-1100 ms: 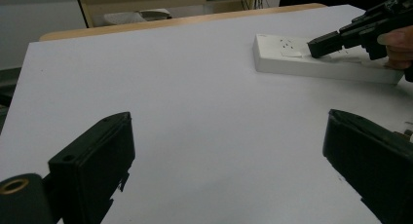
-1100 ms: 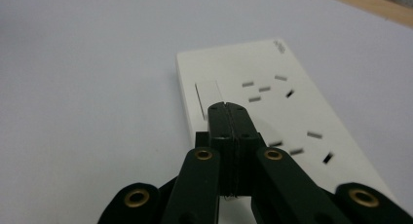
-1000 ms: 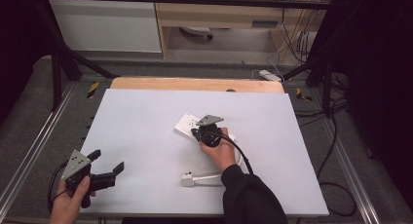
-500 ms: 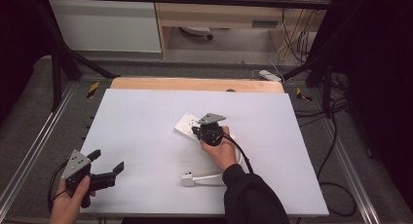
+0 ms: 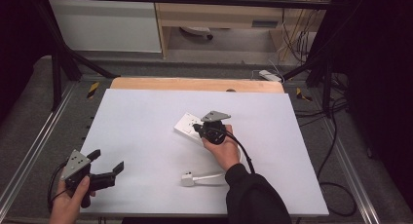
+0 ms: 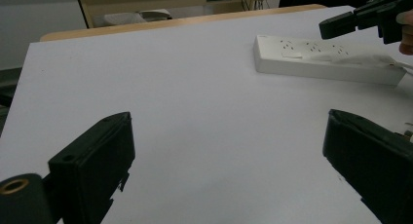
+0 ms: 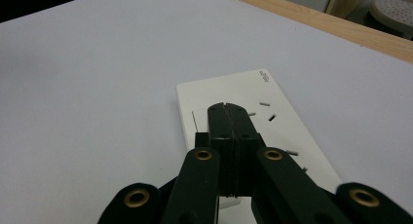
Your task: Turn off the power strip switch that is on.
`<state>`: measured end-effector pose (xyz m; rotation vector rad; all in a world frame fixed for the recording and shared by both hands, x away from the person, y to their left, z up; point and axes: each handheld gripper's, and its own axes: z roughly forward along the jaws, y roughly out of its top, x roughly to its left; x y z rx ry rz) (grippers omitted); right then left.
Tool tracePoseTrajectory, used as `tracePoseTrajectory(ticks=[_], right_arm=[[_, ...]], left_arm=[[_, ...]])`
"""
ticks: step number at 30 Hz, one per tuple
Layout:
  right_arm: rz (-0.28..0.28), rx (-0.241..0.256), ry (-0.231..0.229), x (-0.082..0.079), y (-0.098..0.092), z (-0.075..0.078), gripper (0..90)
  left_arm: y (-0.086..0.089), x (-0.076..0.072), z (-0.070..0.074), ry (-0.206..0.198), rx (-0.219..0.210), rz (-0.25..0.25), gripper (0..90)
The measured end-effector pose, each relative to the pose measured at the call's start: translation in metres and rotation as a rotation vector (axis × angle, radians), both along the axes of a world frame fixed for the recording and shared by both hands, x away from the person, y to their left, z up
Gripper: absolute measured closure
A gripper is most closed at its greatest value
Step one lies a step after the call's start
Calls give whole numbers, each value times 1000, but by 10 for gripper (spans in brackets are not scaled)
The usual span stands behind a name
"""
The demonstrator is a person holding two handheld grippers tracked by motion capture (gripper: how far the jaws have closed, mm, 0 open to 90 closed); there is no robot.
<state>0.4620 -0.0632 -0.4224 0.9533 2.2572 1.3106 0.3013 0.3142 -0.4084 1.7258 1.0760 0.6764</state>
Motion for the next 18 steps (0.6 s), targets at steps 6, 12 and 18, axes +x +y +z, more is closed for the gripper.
tracePoseTrajectory(ticks=[6, 12, 18], right_arm=[[-5, 7, -4, 0, -2, 2, 900], [-9, 15, -4, 0, -4, 5, 877], [-21, 35, -2, 0, -7, 9, 802]], left_arm=[[-1, 0, 0, 1, 1, -2, 47], [-1, 0, 0, 2, 2, -1, 47], [-1, 0, 0, 3, 2, -1, 47]])
